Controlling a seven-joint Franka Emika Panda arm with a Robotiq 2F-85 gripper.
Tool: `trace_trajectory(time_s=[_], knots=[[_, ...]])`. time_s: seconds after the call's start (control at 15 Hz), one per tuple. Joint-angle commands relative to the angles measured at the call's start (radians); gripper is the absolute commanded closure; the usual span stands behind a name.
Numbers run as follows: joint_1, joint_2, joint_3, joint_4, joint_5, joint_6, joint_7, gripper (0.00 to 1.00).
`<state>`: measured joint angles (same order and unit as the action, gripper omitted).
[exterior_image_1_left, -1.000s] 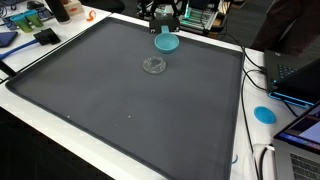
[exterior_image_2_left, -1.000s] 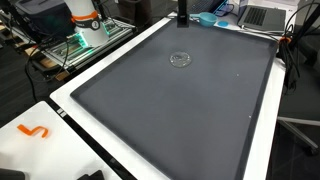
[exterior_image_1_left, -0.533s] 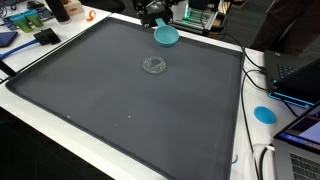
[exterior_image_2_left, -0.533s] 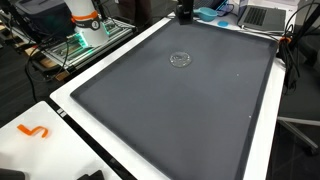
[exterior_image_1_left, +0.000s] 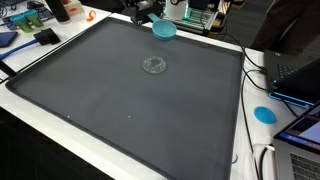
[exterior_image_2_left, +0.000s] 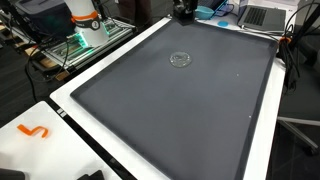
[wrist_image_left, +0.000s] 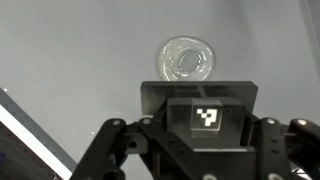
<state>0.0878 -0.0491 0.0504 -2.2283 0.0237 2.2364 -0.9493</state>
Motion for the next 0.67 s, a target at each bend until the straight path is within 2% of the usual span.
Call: trace_trajectory(time_s=[0.0, 0.27, 0.47, 0.53, 0.6], knots=[[-0.009, -0.027, -0.005, -0.013, -0.035, -0.014, -0.093, 0.69], [-0.012, -0.041, -0.008, -0.021, -0.051, -0.008, -0.151, 0.69], [-0.014, -0.044, -0.009, -0.016, -0.042, -0.011, -0.147, 0.69], [-0.009, -0.017, -0.005, 0.002, -0.033, -0.003, -0.139, 0.44], [-0.009, -0.018, -0.006, 0.002, -0.033, -0.003, -0.139, 0.44]])
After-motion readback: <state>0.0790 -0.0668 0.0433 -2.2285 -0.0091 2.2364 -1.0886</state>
